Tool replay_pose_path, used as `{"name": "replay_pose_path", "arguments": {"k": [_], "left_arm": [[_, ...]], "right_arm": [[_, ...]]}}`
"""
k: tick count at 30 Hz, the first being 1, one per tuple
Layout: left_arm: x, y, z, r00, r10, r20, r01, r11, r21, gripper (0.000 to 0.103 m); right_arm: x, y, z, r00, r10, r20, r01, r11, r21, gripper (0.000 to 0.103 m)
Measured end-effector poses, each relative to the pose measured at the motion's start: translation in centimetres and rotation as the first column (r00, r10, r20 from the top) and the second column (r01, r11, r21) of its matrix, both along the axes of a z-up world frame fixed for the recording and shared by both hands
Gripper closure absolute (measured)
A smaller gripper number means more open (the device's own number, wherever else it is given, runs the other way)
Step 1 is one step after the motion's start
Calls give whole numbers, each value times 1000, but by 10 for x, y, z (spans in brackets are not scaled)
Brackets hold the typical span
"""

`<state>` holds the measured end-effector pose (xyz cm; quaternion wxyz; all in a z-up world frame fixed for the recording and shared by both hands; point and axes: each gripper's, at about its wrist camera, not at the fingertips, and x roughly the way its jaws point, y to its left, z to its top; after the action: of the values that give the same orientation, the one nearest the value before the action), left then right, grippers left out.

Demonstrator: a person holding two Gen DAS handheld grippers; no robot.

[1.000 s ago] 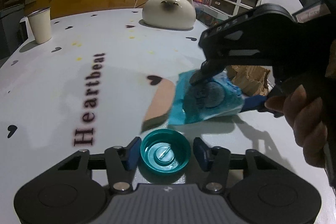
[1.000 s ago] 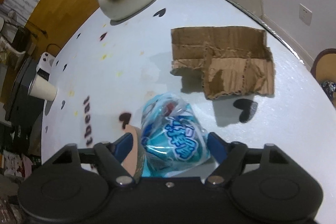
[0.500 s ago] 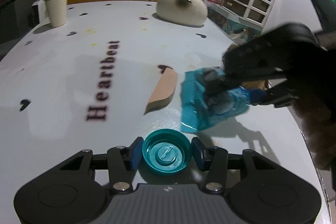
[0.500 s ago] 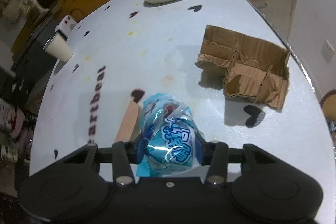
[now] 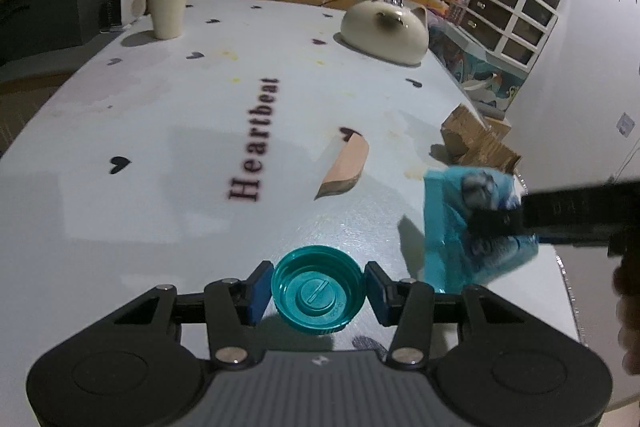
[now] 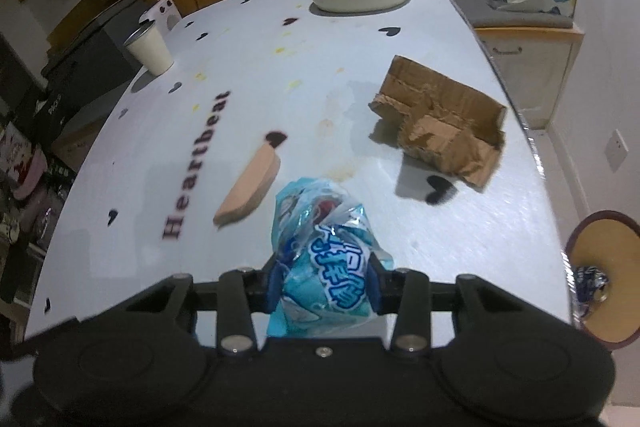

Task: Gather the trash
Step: 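Lift the cap and snack bag and carry both grippers over the bin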

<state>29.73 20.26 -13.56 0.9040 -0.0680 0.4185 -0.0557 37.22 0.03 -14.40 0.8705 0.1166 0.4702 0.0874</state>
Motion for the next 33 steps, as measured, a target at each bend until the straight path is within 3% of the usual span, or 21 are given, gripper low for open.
{"name": "replay_pose_path", "arguments": {"k": [16, 24, 33], "left_arm": [[-61, -9, 54, 999, 37, 22, -37, 999, 7, 53], [-87, -23, 67, 999, 38, 31, -38, 999, 29, 53], [-113, -49, 80, 998, 54, 43, -56, 997, 53, 53]], "right_arm": [[-85, -14, 37, 997, 37, 63, -30, 993, -118, 61], [-120, -20, 54, 992, 69, 106, -47, 978, -203, 61], [-153, -43, 70, 987, 79, 141, -45, 972, -230, 61]]}}
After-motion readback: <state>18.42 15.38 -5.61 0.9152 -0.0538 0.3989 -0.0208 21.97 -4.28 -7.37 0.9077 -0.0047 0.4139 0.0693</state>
